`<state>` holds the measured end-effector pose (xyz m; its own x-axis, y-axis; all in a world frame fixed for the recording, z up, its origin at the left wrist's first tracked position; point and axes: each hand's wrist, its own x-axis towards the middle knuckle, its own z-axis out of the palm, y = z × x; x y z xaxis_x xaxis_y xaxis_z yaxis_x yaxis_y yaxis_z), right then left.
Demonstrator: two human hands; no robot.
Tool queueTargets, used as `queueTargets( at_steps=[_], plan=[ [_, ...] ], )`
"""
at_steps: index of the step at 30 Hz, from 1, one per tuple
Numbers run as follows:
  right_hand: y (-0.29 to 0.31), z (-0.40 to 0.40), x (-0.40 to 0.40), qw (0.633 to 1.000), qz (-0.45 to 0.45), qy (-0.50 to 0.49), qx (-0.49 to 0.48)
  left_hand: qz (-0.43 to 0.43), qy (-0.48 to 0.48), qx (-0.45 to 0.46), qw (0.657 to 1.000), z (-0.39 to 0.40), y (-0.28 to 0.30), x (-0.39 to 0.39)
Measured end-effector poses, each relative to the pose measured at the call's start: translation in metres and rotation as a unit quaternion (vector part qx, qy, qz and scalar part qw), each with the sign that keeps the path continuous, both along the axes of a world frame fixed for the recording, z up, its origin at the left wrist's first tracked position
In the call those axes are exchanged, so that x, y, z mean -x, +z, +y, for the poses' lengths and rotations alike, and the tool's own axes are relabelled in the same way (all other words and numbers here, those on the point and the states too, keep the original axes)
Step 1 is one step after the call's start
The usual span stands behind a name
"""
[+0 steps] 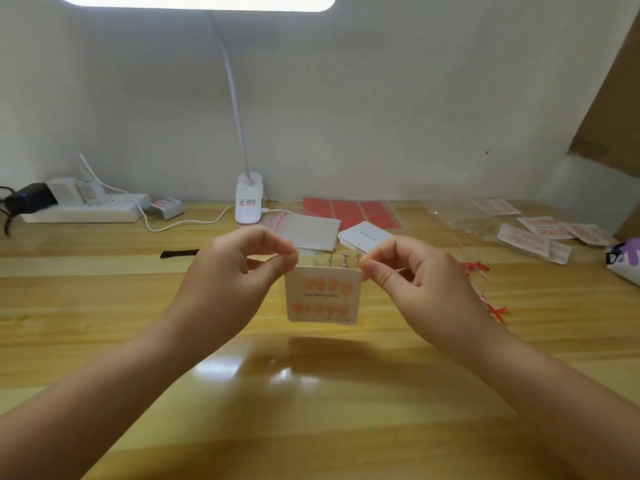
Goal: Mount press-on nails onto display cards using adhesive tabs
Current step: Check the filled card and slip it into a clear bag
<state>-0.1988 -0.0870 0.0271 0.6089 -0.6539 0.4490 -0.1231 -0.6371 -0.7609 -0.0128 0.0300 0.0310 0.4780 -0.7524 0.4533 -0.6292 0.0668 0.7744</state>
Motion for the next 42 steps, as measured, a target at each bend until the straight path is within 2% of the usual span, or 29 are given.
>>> queueTargets(
  at_steps=[3,7,11,13,16,19,20,21,23,25,27,29,32,36,38,42],
  plan=[
    [0.0,0.001,0.0,1.0,-0.013,0.001,-0.018,0.051,-0.017,-0.036,0.998,-0.002,-0.001,-0.002],
    [-0.002,0.003,-0.002,0.999,-0.019,0.013,-0.045,0.142,-0.035,-0.019,0.989,-0.003,0.004,-0.003],
    [-0.003,0.006,-0.003,0.999,-0.015,0.016,-0.043,0.148,-0.015,-0.034,0.988,-0.002,0.01,-0.008],
    [-0.004,0.008,-0.002,1.0,-0.019,0.016,-0.014,0.103,-0.031,-0.058,0.992,0.002,0.01,-0.01],
    [-0.006,0.015,-0.001,0.991,-0.005,0.001,0.133,-0.02,-0.081,-0.081,0.993,0.01,0.012,-0.005],
    [-0.009,0.022,-0.005,0.97,0.001,0.009,0.244,-0.239,-0.084,-0.093,0.963,0.013,0.01,0.009],
    [-0.01,0.023,-0.006,0.963,-0.002,0.015,0.268,-0.273,-0.088,-0.087,0.954,0.012,0.008,0.013],
    [-0.01,0.025,-0.006,0.959,-0.005,0.021,0.282,-0.269,-0.091,-0.083,0.955,0.012,0.006,0.017],
    [-0.009,0.027,-0.005,0.972,-0.014,0.035,0.23,-0.2,-0.097,-0.08,0.972,0.011,0.005,0.02],
    [-0.007,0.027,-0.004,0.995,-0.019,0.053,0.085,-0.153,-0.105,-0.069,0.98,0.01,0.004,0.018],
    [-0.006,0.022,-0.003,0.996,0.0,0.084,-0.024,-0.136,-0.114,-0.062,0.982,0.009,0.005,0.016],
    [-0.004,0.022,-0.005,0.99,0.007,0.115,-0.074,-0.109,-0.12,-0.071,0.984,0.008,0.006,0.016],
    [-0.001,0.019,-0.006,0.987,-0.015,0.114,-0.109,-0.005,-0.135,-0.109,0.985,0.006,0.009,0.012],
    [0.005,0.003,-0.002,0.989,-0.038,0.058,-0.134,0.154,-0.124,-0.12,0.973,-0.001,0.017,-0.006],
    [0.006,-0.002,-0.001,0.987,-0.043,0.047,-0.149,0.192,-0.122,-0.121,0.966,-0.003,0.018,-0.009],
    [-0.001,-0.006,-0.003,0.986,-0.029,0.035,-0.163,0.211,-0.092,-0.095,0.969,-0.008,0.009,-0.009]
  ],
)
